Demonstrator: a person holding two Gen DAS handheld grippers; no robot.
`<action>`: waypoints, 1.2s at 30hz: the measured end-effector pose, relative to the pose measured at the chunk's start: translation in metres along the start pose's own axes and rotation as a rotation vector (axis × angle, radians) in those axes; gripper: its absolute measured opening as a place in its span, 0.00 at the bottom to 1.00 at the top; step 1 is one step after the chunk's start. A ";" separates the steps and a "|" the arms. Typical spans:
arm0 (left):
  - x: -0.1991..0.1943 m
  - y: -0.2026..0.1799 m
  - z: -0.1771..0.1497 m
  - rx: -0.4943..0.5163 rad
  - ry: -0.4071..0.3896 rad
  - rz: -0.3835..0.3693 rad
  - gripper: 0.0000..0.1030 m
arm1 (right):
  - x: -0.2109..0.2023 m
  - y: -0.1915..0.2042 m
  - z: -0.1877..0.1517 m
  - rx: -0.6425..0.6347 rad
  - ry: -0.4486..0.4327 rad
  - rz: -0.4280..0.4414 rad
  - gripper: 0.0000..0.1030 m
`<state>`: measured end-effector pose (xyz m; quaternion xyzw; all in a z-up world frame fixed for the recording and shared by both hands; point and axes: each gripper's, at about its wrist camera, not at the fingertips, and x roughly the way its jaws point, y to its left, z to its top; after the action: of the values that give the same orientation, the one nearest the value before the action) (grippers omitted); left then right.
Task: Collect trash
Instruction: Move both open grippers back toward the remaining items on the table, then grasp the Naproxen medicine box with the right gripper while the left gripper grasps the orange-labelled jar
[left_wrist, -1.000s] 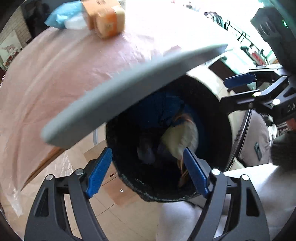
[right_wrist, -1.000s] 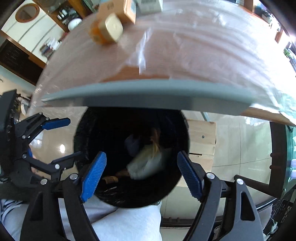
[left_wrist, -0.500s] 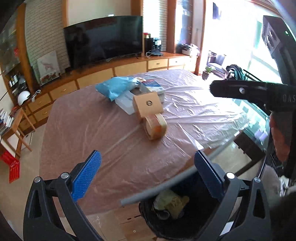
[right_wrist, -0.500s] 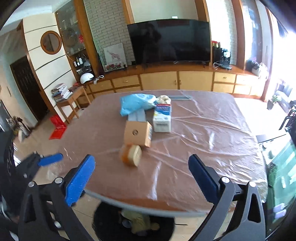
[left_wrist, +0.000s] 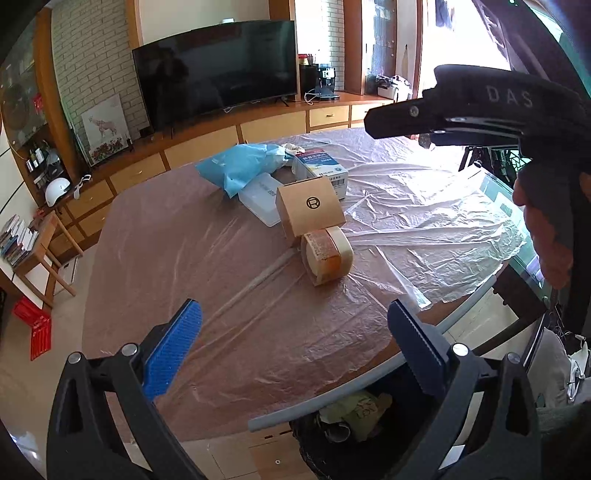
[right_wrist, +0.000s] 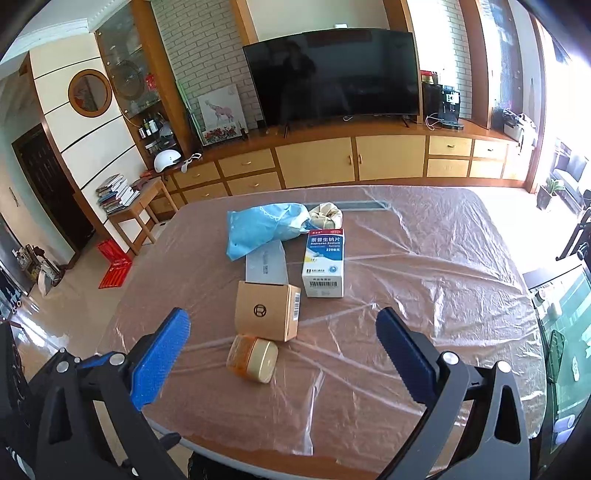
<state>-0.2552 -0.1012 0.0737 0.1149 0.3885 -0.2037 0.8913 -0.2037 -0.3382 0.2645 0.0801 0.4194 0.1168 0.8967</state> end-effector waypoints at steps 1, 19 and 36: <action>0.001 0.001 0.001 -0.004 0.001 0.000 0.98 | 0.002 0.000 0.001 -0.001 0.000 0.000 0.96; 0.034 0.007 0.007 -0.086 0.051 0.002 0.98 | 0.052 -0.018 0.041 -0.003 0.045 -0.054 0.96; 0.074 -0.011 0.028 -0.062 0.042 0.052 0.98 | 0.146 -0.030 0.063 -0.061 0.217 -0.108 0.91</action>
<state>-0.1965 -0.1411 0.0373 0.1018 0.4102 -0.1657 0.8910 -0.0602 -0.3297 0.1899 0.0167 0.5139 0.0890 0.8531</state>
